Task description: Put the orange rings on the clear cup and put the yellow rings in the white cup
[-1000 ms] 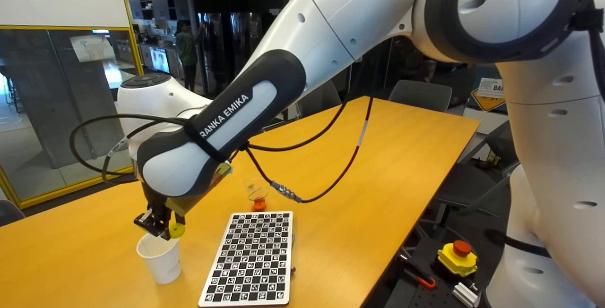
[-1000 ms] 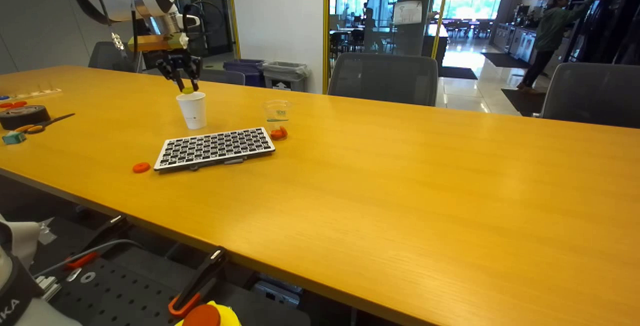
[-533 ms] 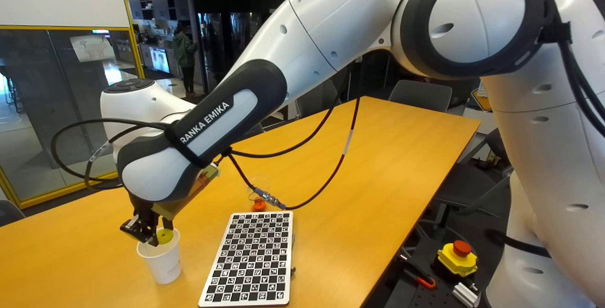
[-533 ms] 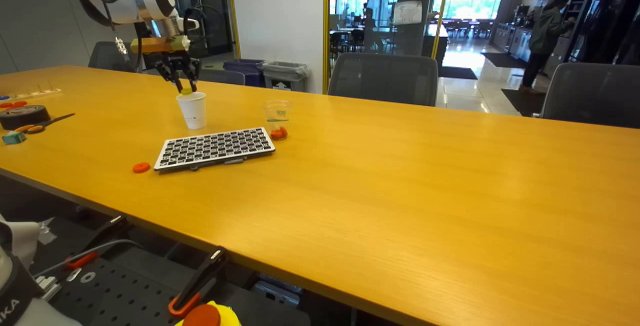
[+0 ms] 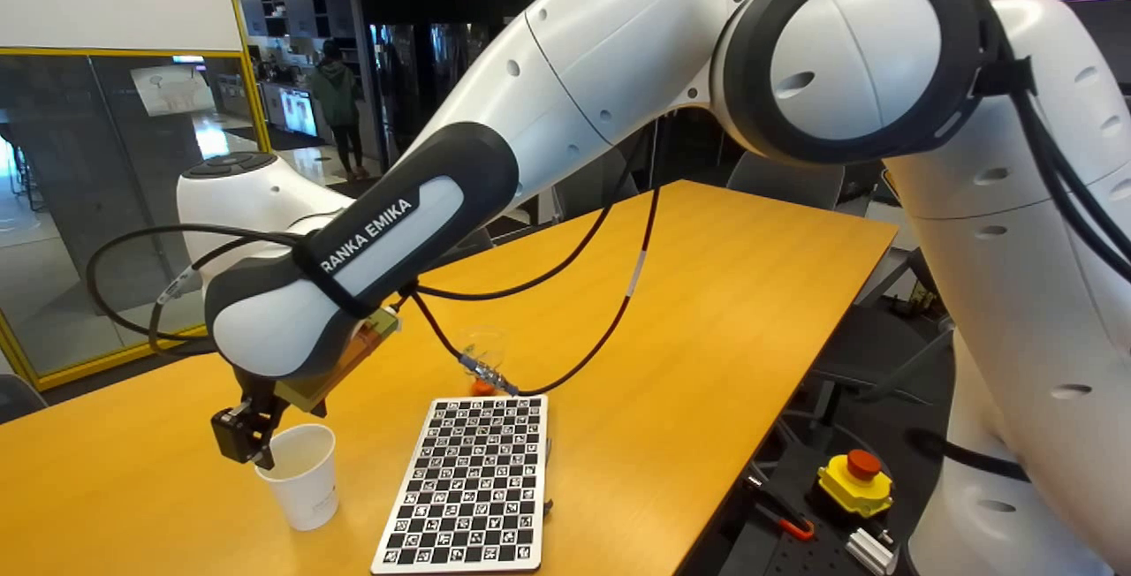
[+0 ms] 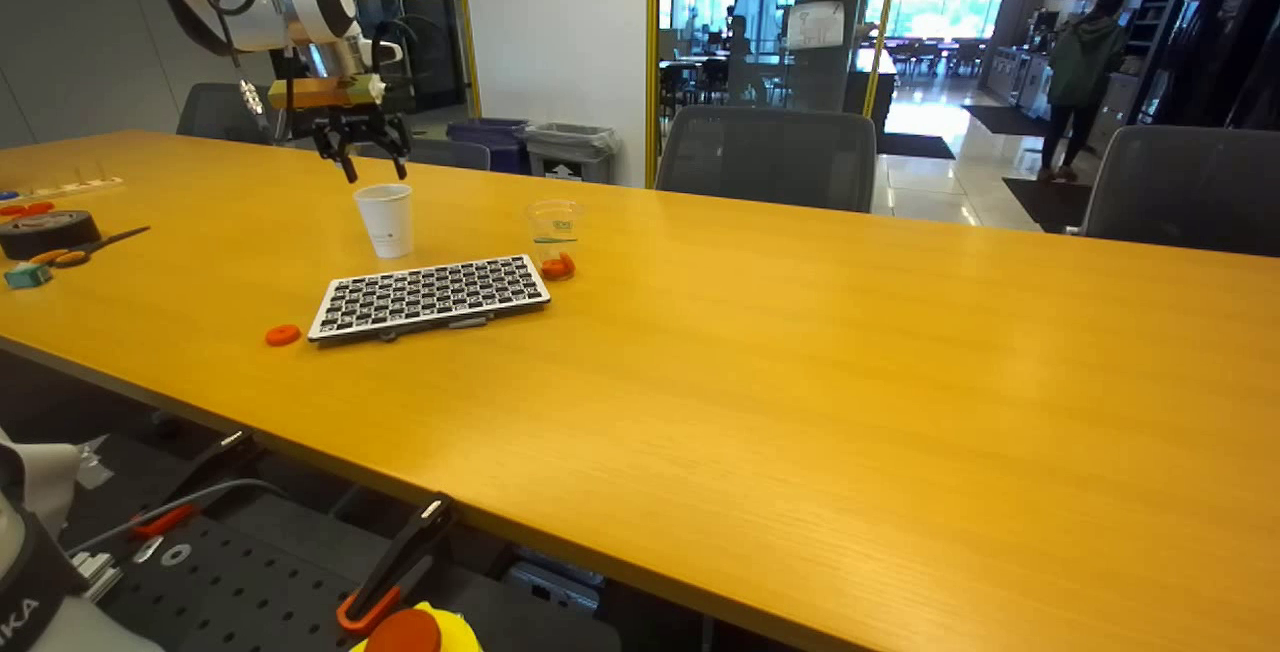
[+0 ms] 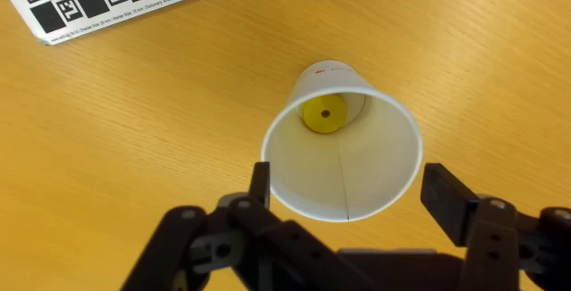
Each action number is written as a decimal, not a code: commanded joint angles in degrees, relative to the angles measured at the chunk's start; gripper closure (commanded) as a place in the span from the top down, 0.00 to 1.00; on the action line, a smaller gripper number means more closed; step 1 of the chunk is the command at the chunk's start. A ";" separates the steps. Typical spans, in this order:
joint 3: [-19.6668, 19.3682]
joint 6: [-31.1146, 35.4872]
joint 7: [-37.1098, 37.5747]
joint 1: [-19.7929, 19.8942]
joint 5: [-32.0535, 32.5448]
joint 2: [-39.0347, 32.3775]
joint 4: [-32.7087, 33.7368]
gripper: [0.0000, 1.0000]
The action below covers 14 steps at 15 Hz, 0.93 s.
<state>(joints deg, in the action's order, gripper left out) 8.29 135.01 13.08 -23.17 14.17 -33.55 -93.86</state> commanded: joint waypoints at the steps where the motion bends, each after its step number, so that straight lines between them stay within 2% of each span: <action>1: -1.39 -3.25 1.71 -1.52 0.47 0.88 1.30 1.00; 3: -2.59 -5.91 4.61 -2.77 2.00 2.78 -0.90 1.00; 6: -1.97 -7.40 6.22 -2.72 1.32 5.58 -5.58 1.00; 14: 0.18 1.49 12.06 -1.53 -0.51 13.85 -26.49 1.00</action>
<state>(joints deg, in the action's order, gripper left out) 7.75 131.51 22.58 -25.39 14.69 -24.69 -111.14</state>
